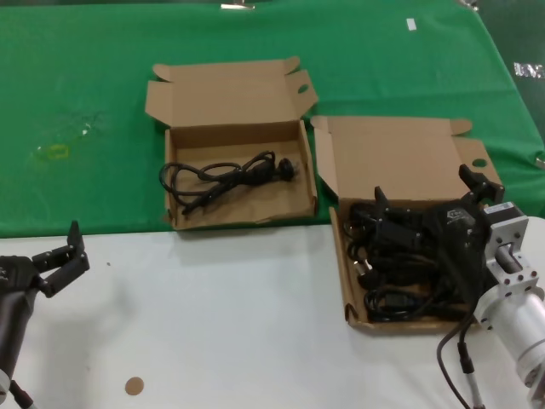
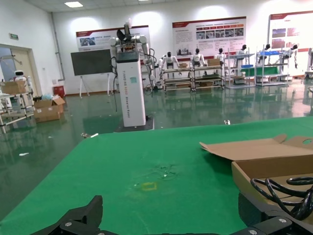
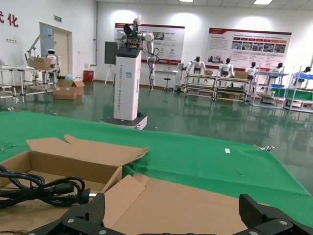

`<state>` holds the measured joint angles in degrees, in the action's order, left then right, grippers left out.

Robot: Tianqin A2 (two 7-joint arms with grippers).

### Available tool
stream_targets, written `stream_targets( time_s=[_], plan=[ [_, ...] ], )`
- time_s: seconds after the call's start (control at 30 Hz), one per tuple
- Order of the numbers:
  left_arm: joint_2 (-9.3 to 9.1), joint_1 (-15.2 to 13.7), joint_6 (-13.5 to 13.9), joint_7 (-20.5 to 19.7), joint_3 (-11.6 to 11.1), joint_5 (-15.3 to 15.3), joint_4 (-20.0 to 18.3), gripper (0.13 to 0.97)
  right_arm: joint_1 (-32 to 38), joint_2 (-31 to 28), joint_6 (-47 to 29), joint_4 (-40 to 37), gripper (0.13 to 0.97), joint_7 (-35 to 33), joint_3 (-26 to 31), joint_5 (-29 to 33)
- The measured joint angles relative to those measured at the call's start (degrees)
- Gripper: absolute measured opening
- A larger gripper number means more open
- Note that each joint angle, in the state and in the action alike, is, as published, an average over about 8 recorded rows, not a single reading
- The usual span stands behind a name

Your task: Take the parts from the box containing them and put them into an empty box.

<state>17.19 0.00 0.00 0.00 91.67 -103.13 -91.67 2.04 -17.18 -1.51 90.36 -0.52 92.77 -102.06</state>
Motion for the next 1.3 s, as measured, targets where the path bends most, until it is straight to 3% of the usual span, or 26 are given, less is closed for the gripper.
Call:
stream_targets(
  time_s=[1.3],
  plan=[
    [0.00,0.00,0.00,0.00,0.00,0.00,0.00,0.966,0.00,0.00,0.00,0.00,0.966,0.00,0.00,0.00]
  ],
)
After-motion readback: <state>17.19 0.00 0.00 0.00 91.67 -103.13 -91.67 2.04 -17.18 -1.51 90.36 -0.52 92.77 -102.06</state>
